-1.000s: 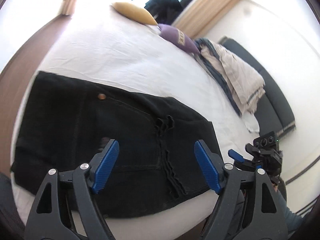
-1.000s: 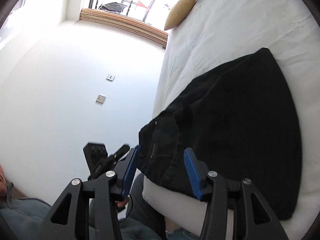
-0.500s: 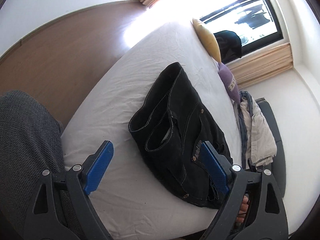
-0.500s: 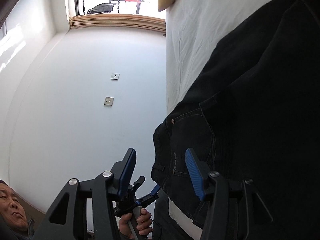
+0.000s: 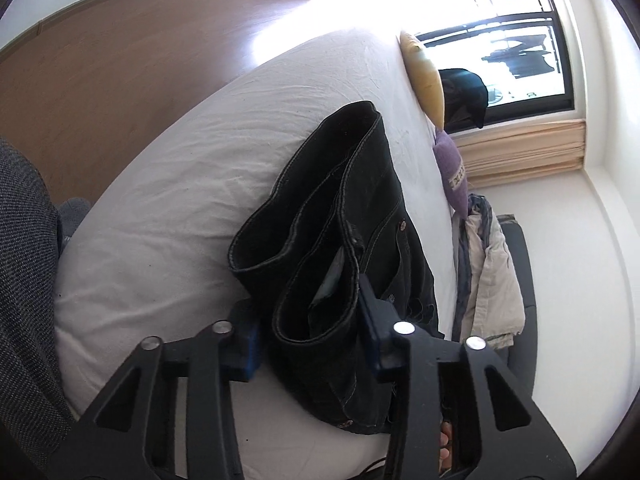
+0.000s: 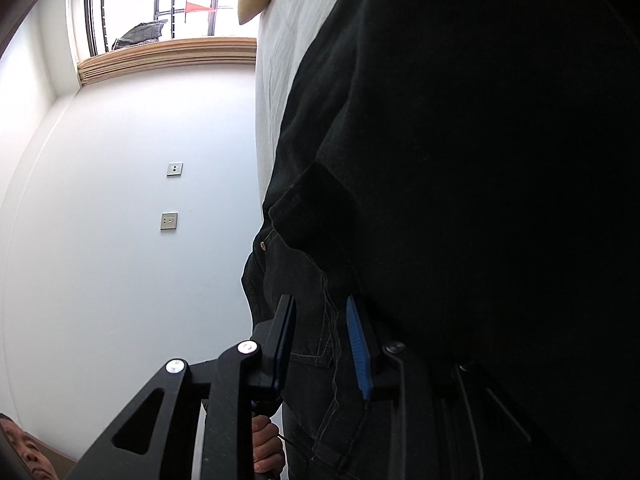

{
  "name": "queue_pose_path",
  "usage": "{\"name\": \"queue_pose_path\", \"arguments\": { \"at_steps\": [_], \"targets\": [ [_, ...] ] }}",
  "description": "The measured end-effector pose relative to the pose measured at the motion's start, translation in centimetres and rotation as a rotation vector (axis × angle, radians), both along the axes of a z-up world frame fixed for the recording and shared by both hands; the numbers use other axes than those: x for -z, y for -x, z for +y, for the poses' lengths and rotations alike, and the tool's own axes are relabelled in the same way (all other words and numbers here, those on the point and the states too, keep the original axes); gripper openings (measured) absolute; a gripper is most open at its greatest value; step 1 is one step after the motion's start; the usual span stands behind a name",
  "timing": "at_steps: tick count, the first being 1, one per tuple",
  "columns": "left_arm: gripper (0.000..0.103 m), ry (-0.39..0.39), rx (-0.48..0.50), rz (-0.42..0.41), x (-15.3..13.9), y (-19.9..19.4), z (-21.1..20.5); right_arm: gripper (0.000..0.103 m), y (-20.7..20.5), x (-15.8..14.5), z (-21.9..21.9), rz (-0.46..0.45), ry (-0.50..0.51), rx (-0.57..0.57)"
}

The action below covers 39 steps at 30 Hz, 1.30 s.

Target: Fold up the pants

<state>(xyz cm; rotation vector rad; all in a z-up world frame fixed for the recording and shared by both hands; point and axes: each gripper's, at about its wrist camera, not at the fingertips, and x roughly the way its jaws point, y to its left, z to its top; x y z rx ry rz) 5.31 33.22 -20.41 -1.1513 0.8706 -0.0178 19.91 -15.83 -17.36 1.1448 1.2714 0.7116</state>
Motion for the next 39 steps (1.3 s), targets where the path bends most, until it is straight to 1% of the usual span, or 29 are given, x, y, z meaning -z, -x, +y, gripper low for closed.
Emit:
{"name": "queue_pose_path", "arguments": {
  "at_steps": [2, 3, 5, 8, 9, 12, 16, 17, 19, 20, 21, 22, 23, 24, 25, 26, 28, 30, 31, 33, 35, 37, 38, 39],
  "targets": [
    [0.021, 0.043, -0.021, -0.007, 0.1, -0.2, 0.1, 0.028, -0.1, 0.1, 0.0, -0.003, 0.000, 0.000],
    [0.019, 0.049, -0.022, -0.010, 0.2, -0.4, 0.0, 0.028, 0.0, 0.1, -0.1, -0.003, 0.000, 0.001],
    [0.016, 0.028, -0.017, -0.024, -0.2, -0.6, -0.2, 0.027, -0.1, 0.2, -0.1, 0.000, 0.005, 0.001],
    [0.014, -0.011, -0.012, -0.035, -1.6, -0.4, -0.5, 0.024, -0.1, 0.2, -0.1, 0.008, 0.015, 0.007],
    [0.011, -0.030, -0.007, -0.041, -2.2, -0.5, -0.6, 0.024, 0.0, 0.3, -0.2, 0.010, 0.015, 0.009],
    [0.011, -0.105, 0.023, -0.077, -4.6, -1.0, -1.6, 0.022, 0.0, 0.5, -0.3, 0.012, 0.019, 0.008],
    [0.011, -0.224, 0.101, -0.165, -9.5, -2.2, -4.3, 0.014, -0.1, 1.0, 0.0, 0.026, 0.036, 0.014],
    [0.011, -0.266, 0.128, -0.190, -10.8, -2.6, -5.4, 0.011, 0.0, 1.1, -0.2, 0.030, 0.037, 0.019],
    [0.011, -0.335, 0.190, -0.238, -13.1, -3.4, -7.8, 0.010, -0.1, 1.1, -0.2, 0.030, 0.039, 0.017],
    [0.011, -0.362, 0.217, -0.257, -14.2, -3.7, -9.0, 0.011, -0.1, 0.7, -0.3, 0.026, 0.052, 0.012],
    [0.011, -0.391, 0.247, -0.276, -15.2, -4.1, -10.5, 0.026, -0.1, -0.1, -0.6, 0.011, 0.074, 0.015],
    [0.011, -0.418, 0.280, -0.293, -16.1, -4.5, -12.1, 0.038, -0.3, -1.3, -1.1, -0.019, 0.083, 0.023],
    [0.011, -0.454, 0.320, -0.314, -16.9, -5.0, -14.0, 0.065, -0.4, -2.8, -1.8, -0.057, 0.098, 0.035],
    [0.011, -0.490, 0.365, -0.333, -17.5, -5.3, -16.2, 0.085, -0.6, -4.4, -2.7, -0.095, 0.129, 0.049],
    [0.011, -0.524, 0.420, -0.343, -17.7, -5.8, -18.8, 0.091, -0.9, -6.0, -3.6, -0.135, 0.163, 0.054],
    [0.011, -0.547, 0.471, -0.345, -17.6, -6.2, -21.2, 0.094, -1.2, -7.6, -4.5, -0.176, 0.185, 0.044],
    [0.011, -0.587, 0.563, -0.342, -16.2, -6.8, -25.9, 0.095, -1.5, -10.3, -6.2, -0.234, 0.218, 0.010],
    [0.011, -0.615, 0.649, -0.296, -14.2, -7.0, -29.8, 0.094, -1.1, -12.3, -7.5, -0.276, 0.242, -0.025],
    [0.011, -0.628, 0.682, -0.289, -13.5, -6.8, -31.2, 0.094, -0.8, -12.9, -7.9, -0.289, 0.257, -0.046],
    [0.011, -0.689, 0.744, -0.301, -13.0, -6.1, -33.5, 0.095, -0.2, -12.9, -8.2, -0.293, 0.290, -0.087],
    [0.011, -0.750, 0.782, -0.318, -12.7, -4.9, -34.9, 0.094, 0.3, -12.0, -8.2, -0.275, 0.337, -0.112],
    [0.011, -0.804, 0.803, -0.333, -12.8, -4.4, -36.0, 0.089, 0.5, -11.0, -7.8, -0.247, 0.372, -0.130],
    [0.011, -0.825, 0.811, -0.337, -12.9, -4.3, -36.5, 0.084, 0.5, -10.8, -7.5, -0.240, 0.381, -0.141],
    [0.011, -0.847, 0.819, -0.341, -12.8, -4.1, -37.0, 0.084, 0.5, -10.8, -7.4, -0.245, 0.386, -0.150]
  ]
}}
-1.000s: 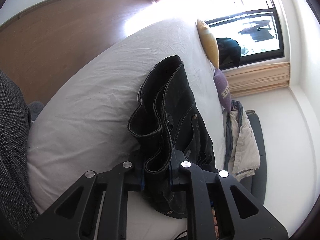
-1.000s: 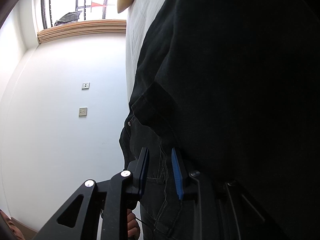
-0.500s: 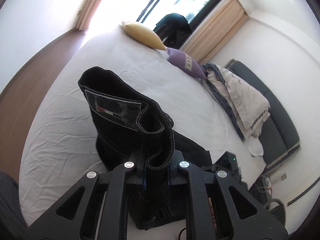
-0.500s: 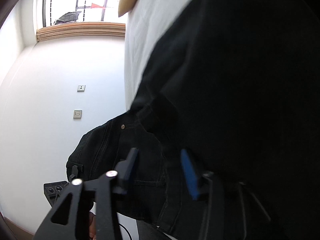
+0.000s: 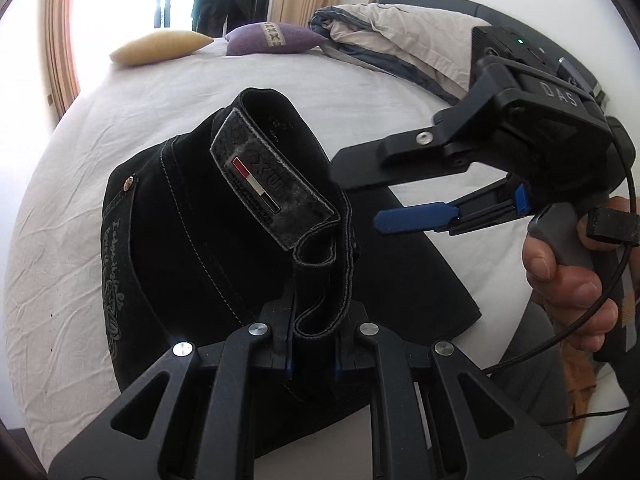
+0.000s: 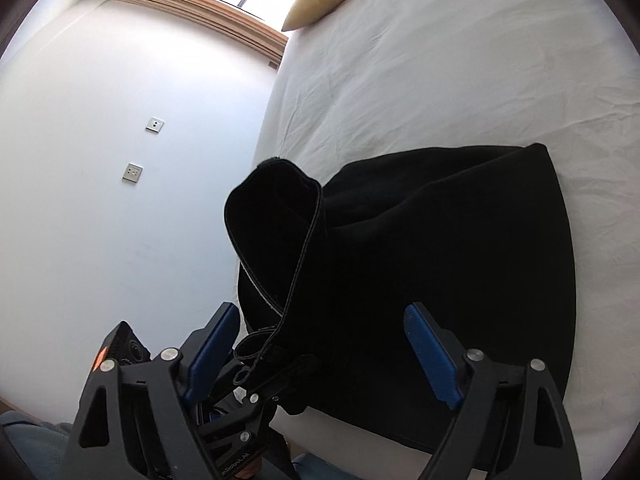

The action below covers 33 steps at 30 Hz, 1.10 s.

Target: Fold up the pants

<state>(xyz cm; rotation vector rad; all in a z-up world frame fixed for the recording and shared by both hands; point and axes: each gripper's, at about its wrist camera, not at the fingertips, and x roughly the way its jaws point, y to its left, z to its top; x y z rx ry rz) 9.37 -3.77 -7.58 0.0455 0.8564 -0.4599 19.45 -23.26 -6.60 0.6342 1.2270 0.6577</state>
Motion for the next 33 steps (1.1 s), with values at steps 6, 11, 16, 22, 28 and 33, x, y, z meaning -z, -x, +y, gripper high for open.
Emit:
{"name": "queue_pose_path", "arguments": {
  "at_steps": [6, 11, 16, 22, 28, 33],
  "targets": [
    [0.011, -0.120, 0.062, -0.056, 0.6, 2.0, -3.4, 0.064, 0.0, -0.8, 1.8, -0.032, 0.129, -0.105],
    [0.011, -0.173, 0.132, -0.099, 0.3, 3.8, -6.4, 0.020, 0.4, 0.2, 0.5, -0.026, 0.222, -0.112],
    [0.011, -0.208, 0.192, -0.110, 0.4, 4.5, -9.7, 0.016, 0.8, 0.9, -2.8, -0.020, 0.181, -0.072],
    [0.011, -0.242, 0.228, -0.082, 1.7, 1.6, -12.4, 0.016, -0.3, 2.6, -6.0, -0.016, 0.152, -0.051],
    [0.011, -0.274, 0.249, -0.062, 3.1, 0.5, -15.3, 0.016, -1.9, 4.7, -8.1, 0.012, 0.125, -0.053],
    [0.013, -0.301, 0.261, -0.037, 5.2, -0.1, -16.9, 0.016, -2.4, 6.5, -7.6, 0.049, 0.118, -0.054]
  ]
}}
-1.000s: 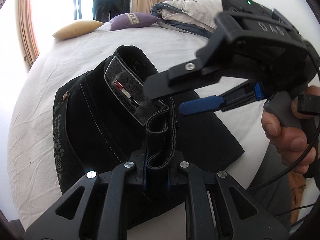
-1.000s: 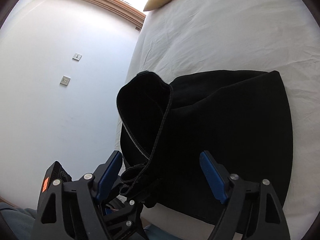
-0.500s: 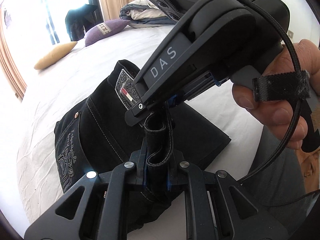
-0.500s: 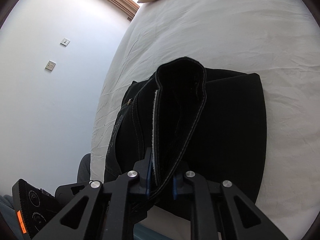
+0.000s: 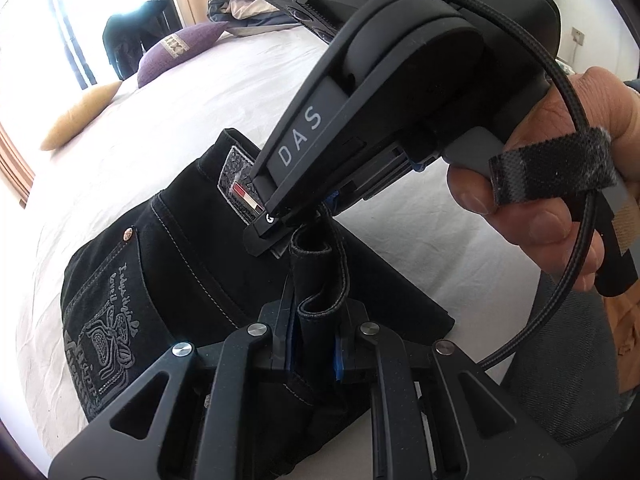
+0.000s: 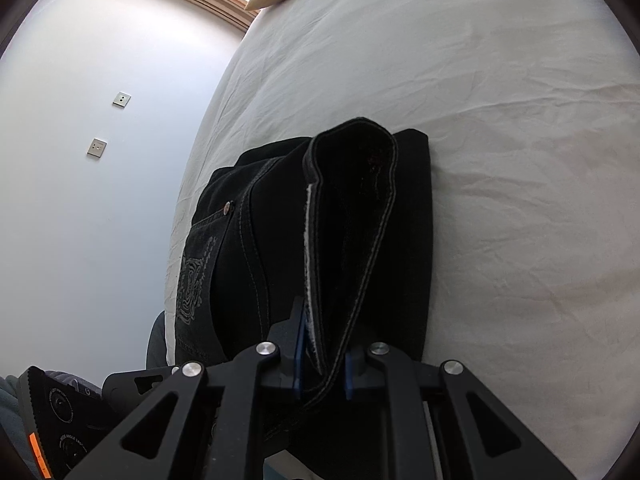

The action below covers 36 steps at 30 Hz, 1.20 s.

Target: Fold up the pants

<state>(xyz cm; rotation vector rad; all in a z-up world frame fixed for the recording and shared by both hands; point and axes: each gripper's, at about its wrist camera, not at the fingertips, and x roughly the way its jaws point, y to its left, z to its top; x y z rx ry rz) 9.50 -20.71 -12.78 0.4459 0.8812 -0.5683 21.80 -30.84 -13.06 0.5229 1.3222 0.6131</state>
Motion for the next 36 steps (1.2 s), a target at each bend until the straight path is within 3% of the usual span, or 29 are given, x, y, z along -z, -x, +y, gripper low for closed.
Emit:
{"name": "queue_pose_path", "arguments": {
  "at_steps": [2, 5, 7, 13, 17, 18, 20, 22, 27, 30, 32, 34, 36],
  "targets": [
    [0.016, 0.001, 0.000, 0.017, 0.9, -0.2, -0.5, 0.016, -0.2, 0.9, 0.3, 0.009, -0.012, 0.008],
    [0.030, 0.034, 0.007, 0.035, 1.5, -0.3, -0.8, 0.017, -0.1, 1.6, -0.5, 0.015, -0.048, 0.033],
    [0.054, 0.077, 0.028, 0.052, 1.8, -0.3, -0.7, 0.017, -0.1, 1.6, -0.6, 0.009, -0.054, 0.033],
    [0.066, 0.210, 0.053, 0.170, -0.8, -0.3, 2.4, 0.026, 0.6, 1.2, -2.9, 0.024, -0.064, 0.051],
    [0.074, 0.313, -0.040, 0.126, -4.0, -0.6, 8.2, 0.055, 1.6, -1.0, -3.9, -0.026, 0.008, 0.084],
    [0.080, 0.335, -0.079, 0.112, -4.4, -0.9, 9.8, 0.066, 1.6, -1.2, -4.4, -0.027, 0.021, 0.108],
    [0.083, 0.348, -0.156, 0.105, -4.3, -2.2, 12.4, 0.072, 1.4, -1.4, -5.3, -0.014, 0.019, 0.153],
    [0.083, 0.359, -0.226, 0.129, -4.2, -3.7, 13.8, 0.072, 1.2, -2.2, -5.7, -0.031, 0.031, 0.189],
    [0.083, 0.440, -0.270, 0.115, -4.7, -7.2, 17.2, 0.070, 1.3, -4.7, -2.3, -0.094, -0.134, 0.114],
    [0.083, 0.470, -0.255, 0.126, -3.8, -8.0, 17.4, 0.070, 2.2, -3.5, -0.7, -0.080, -0.247, 0.093],
    [0.083, 0.432, -0.263, 0.168, -2.0, -8.1, 17.2, 0.070, 2.9, -1.0, -0.8, -0.013, -0.221, 0.114],
    [0.083, 0.414, -0.259, 0.188, -0.3, -7.5, 17.0, 0.059, 4.0, 1.9, -1.7, 0.054, -0.249, 0.129],
    [0.082, 0.380, -0.233, 0.160, 0.8, -6.5, 16.3, 0.037, 5.1, 2.7, -2.9, 0.048, -0.282, 0.157]
  ]
}}
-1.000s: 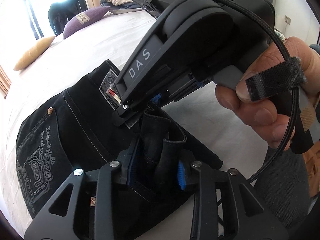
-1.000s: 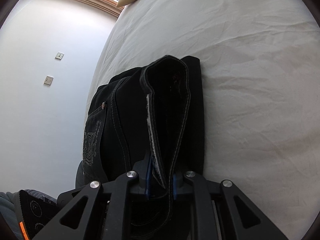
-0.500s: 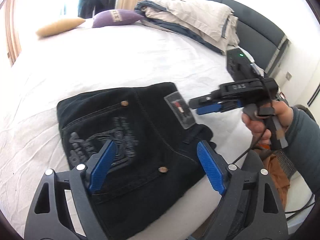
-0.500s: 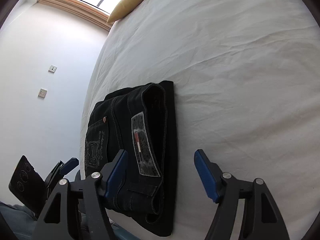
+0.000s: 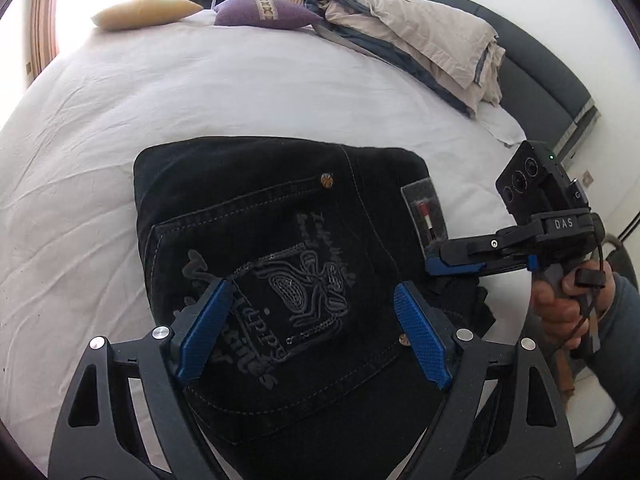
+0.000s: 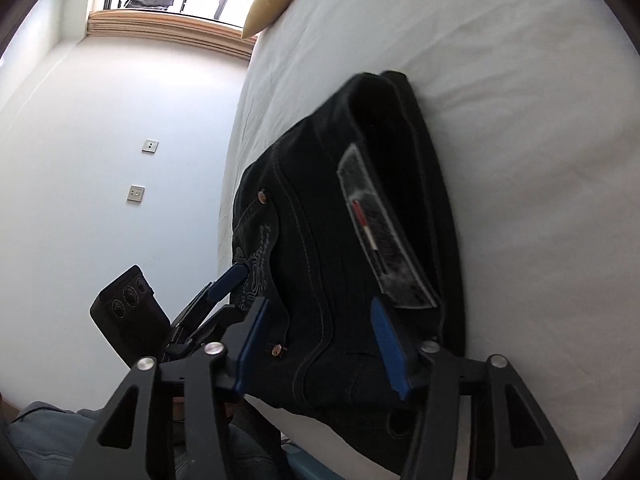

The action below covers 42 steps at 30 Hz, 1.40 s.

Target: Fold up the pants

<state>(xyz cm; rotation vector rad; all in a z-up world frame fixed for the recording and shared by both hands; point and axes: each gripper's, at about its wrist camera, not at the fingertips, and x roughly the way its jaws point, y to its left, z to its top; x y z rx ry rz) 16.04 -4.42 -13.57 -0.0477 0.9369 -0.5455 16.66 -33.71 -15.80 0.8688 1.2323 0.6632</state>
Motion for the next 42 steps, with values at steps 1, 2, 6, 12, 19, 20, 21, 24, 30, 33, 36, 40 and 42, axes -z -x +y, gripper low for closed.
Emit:
{"name": "queue_pose_path", "arguments": {
  "at_steps": [1, 2, 6, 12, 19, 20, 21, 24, 30, 33, 36, 40, 42],
  "targets": [
    [0.083, -0.011, 0.011, -0.011, 0.1, 0.3, -0.2, 0.037, 0.4, 0.0, -0.6, 0.002, -0.016, 0.008],
    [0.083, -0.004, 0.022, -0.015, 0.0, 0.5, -0.2, 0.037, 0.6, -0.3, -1.1, -0.003, -0.008, 0.014],
    [0.083, 0.066, -0.013, -0.048, -2.1, -1.4, 1.4, 0.052, 0.3, -3.2, -1.3, -0.088, 0.000, 0.008],
    [0.082, 0.152, -0.037, 0.010, -2.5, -8.6, 3.4, 0.053, -5.1, -3.7, 1.0, -0.139, -0.062, 0.010],
    [0.081, 0.201, 0.040, 0.013, -1.8, -3.7, 4.7, 0.034, -5.1, 0.1, 1.1, -0.032, -0.026, 0.045],
    [0.081, 0.192, 0.053, 0.015, -1.5, -2.2, 4.7, 0.034, -4.5, 0.1, 1.2, -0.031, -0.022, 0.038],
    [0.081, 0.159, 0.071, 0.002, -1.3, -0.9, 4.3, 0.034, -3.9, 0.1, 1.4, -0.030, -0.012, 0.028],
    [0.081, 0.029, 0.169, -0.054, -0.8, 3.7, 2.7, 0.035, -1.7, 0.3, 0.8, -0.018, -0.007, 0.026],
    [0.082, -0.008, 0.257, -0.025, -0.6, 7.6, 2.8, 0.045, 2.4, -1.2, -1.0, -0.047, 0.008, 0.078],
    [0.082, -0.026, 0.260, -0.024, -1.7, 8.7, 3.8, 0.067, 3.4, -3.7, -2.6, -0.108, 0.062, 0.123],
    [0.083, 0.032, 0.138, -0.024, -2.6, 7.3, 6.6, 0.071, 2.4, -5.1, -4.1, -0.150, 0.104, 0.156],
    [0.083, 0.081, -0.020, 0.046, -1.3, 2.3, 8.5, 0.072, -1.0, -2.9, -3.9, -0.084, 0.173, 0.123],
    [0.083, 0.118, -0.048, 0.121, -0.3, -0.1, 8.6, 0.072, -2.4, -1.3, -3.4, -0.037, 0.179, 0.104]
  ]
}}
